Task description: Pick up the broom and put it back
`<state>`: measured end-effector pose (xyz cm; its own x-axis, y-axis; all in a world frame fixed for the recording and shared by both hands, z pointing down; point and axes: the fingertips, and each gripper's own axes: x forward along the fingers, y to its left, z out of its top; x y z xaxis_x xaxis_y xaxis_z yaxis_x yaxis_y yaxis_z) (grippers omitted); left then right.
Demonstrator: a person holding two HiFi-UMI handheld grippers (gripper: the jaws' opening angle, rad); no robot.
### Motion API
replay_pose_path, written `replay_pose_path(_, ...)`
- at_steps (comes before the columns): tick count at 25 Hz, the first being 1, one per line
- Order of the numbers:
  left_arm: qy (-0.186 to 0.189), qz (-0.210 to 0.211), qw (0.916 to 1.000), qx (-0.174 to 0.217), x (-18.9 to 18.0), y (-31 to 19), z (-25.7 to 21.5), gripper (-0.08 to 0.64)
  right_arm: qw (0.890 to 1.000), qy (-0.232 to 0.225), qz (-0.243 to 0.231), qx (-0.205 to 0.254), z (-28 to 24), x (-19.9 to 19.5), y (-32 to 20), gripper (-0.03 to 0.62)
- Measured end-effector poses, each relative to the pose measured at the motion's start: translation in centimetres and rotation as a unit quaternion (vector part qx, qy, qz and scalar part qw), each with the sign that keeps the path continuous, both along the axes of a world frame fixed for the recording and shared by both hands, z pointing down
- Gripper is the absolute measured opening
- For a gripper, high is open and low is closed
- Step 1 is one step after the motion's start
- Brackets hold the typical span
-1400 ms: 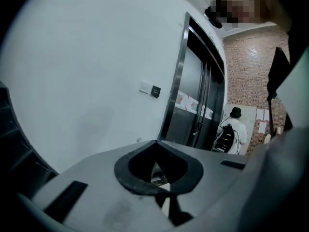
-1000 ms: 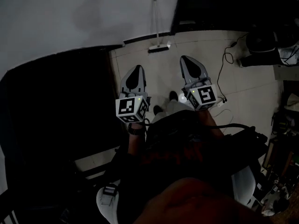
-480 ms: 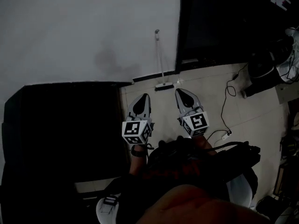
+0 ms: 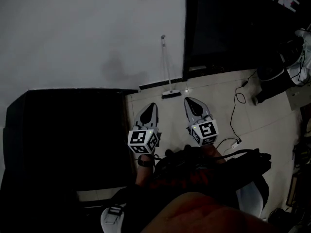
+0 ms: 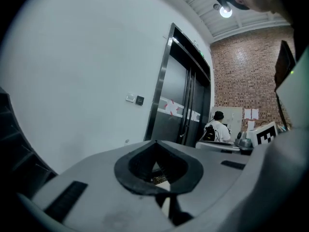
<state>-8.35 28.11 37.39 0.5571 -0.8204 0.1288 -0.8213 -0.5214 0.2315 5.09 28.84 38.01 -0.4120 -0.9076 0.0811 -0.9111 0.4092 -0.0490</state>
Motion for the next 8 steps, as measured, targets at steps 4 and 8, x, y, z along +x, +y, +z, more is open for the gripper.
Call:
replay_pose_path(4,0.004,-0.016,0.9999,0.003,-1.0,1.9,-0.7,0.005,1.000,0.001,-0.009,-0.005,-0.7,-0.8,1.6,0.000)
replay_pose_path(8,0.009,-0.024,0.9997,-0.007,-2.7,2.9,-0.1,0.005,1.000,0.003,-0.021,0.001,-1.4,-2.4,2.2,0.000)
